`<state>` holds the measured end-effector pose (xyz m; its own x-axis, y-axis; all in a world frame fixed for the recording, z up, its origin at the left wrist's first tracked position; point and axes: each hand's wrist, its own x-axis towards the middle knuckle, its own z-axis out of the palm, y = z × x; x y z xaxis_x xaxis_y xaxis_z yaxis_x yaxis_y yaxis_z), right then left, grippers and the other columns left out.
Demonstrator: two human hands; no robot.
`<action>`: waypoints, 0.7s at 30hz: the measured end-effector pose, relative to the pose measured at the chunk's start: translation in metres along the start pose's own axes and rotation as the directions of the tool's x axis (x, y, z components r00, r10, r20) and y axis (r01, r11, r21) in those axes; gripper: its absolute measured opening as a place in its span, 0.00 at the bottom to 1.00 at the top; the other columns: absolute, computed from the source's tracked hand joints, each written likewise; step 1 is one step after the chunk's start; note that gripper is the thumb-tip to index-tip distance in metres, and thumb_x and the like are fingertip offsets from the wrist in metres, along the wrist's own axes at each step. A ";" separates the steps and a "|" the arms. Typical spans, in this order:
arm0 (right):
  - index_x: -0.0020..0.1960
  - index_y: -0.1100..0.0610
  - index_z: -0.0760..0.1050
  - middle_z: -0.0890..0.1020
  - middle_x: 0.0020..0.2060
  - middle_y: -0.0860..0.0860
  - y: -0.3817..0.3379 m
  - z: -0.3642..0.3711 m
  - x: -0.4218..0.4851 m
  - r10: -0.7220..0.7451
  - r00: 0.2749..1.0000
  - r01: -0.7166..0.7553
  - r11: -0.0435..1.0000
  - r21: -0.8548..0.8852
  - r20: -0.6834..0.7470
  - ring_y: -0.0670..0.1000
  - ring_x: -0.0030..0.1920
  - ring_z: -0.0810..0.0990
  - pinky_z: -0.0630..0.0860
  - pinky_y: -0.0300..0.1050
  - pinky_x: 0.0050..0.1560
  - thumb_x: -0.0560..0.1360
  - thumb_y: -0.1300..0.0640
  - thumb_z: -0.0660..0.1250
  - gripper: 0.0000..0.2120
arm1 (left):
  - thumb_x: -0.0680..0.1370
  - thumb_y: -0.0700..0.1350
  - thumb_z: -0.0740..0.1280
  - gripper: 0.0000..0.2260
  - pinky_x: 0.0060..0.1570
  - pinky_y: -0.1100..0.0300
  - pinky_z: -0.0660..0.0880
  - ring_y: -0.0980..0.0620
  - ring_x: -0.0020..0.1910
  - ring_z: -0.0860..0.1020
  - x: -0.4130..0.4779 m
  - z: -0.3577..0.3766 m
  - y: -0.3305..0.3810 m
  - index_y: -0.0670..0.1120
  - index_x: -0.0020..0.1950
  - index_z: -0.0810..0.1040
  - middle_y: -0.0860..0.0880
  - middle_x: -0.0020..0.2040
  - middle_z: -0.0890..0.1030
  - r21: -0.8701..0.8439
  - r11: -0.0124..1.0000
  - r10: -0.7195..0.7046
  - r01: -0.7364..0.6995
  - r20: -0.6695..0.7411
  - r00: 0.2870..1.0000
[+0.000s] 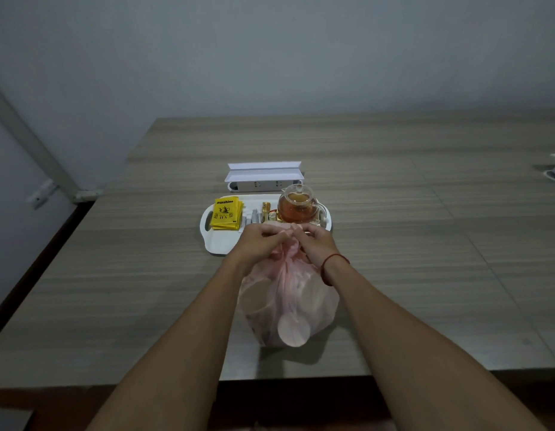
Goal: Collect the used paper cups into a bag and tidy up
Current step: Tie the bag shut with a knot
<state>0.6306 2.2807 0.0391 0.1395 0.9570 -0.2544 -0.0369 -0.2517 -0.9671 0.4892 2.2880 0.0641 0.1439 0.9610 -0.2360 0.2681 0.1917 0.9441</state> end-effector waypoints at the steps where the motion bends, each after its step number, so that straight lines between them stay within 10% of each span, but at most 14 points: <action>1: 0.39 0.51 0.79 0.81 0.32 0.50 0.000 0.000 -0.001 0.005 1.000 -0.005 1.000 0.007 -0.001 0.41 0.24 0.78 0.71 0.32 0.22 0.76 0.53 0.68 0.08 | 0.75 0.40 0.72 0.04 0.34 0.61 0.78 0.54 0.29 0.76 -0.001 0.000 0.000 0.40 0.44 0.85 0.45 0.33 0.81 -0.057 0.998 -0.038 0.037 -0.022 0.999; 6: 0.41 0.55 0.83 0.79 0.28 0.45 0.006 0.002 0.002 0.046 0.992 -0.052 0.998 -0.044 -0.120 0.42 0.28 0.74 0.72 0.32 0.26 0.74 0.55 0.70 0.06 | 0.73 0.36 0.72 0.02 0.27 0.62 0.79 0.51 0.27 0.78 -0.003 0.003 -0.008 0.38 0.42 0.82 0.43 0.33 0.82 -0.302 0.919 -0.329 0.253 -0.237 0.914; 11: 0.54 0.64 0.82 0.85 0.51 0.58 0.016 -0.021 0.004 0.170 0.946 -0.196 0.978 -0.070 -0.275 0.55 0.54 0.82 0.76 0.46 0.62 0.72 0.56 0.72 0.15 | 0.74 0.38 0.63 0.10 0.27 0.63 0.73 0.48 0.29 0.77 -0.002 -0.017 -0.028 0.40 0.33 0.76 0.44 0.31 0.77 -0.035 0.963 -0.257 0.267 -0.425 0.868; 14: 0.48 0.62 0.84 0.85 0.47 0.56 0.019 -0.022 0.003 0.146 0.931 -0.202 0.970 -0.138 -0.336 0.55 0.51 0.82 0.77 0.45 0.55 0.71 0.53 0.72 0.13 | 0.75 0.38 0.61 0.11 0.25 0.67 0.68 0.48 0.34 0.76 -0.003 -0.015 -0.035 0.36 0.39 0.81 0.44 0.32 0.77 0.085 0.969 -0.175 0.232 -0.426 0.887; 18: 0.33 0.57 0.75 0.75 0.29 0.50 0.018 -0.034 0.007 0.152 0.921 -0.192 0.978 -0.080 -0.360 0.51 0.33 0.74 0.70 0.41 0.35 0.72 0.45 0.68 0.17 | 0.75 0.42 0.69 0.09 0.48 0.57 0.78 0.46 0.50 0.79 -0.001 -0.023 -0.042 0.40 0.52 0.82 0.43 0.49 0.82 -0.008 0.985 -0.155 0.170 -0.459 0.875; 21: 0.40 0.57 0.75 0.77 0.38 0.52 0.028 -0.045 0.015 0.206 0.910 -0.279 0.946 -0.163 -0.359 0.53 0.41 0.75 0.72 0.44 0.46 0.69 0.38 0.67 0.20 | 0.71 0.59 0.71 0.30 0.61 0.46 0.75 0.42 0.62 0.75 -0.003 -0.028 -0.056 0.45 0.68 0.72 0.42 0.64 0.75 0.032 0.936 -0.271 0.350 -0.569 0.776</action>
<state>0.6767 2.2821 0.0085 0.4749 0.7672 -0.4312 0.0879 -0.5289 -0.8442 0.4470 2.2802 0.0182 -0.5033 0.8072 -0.3084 0.3314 0.5099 0.7938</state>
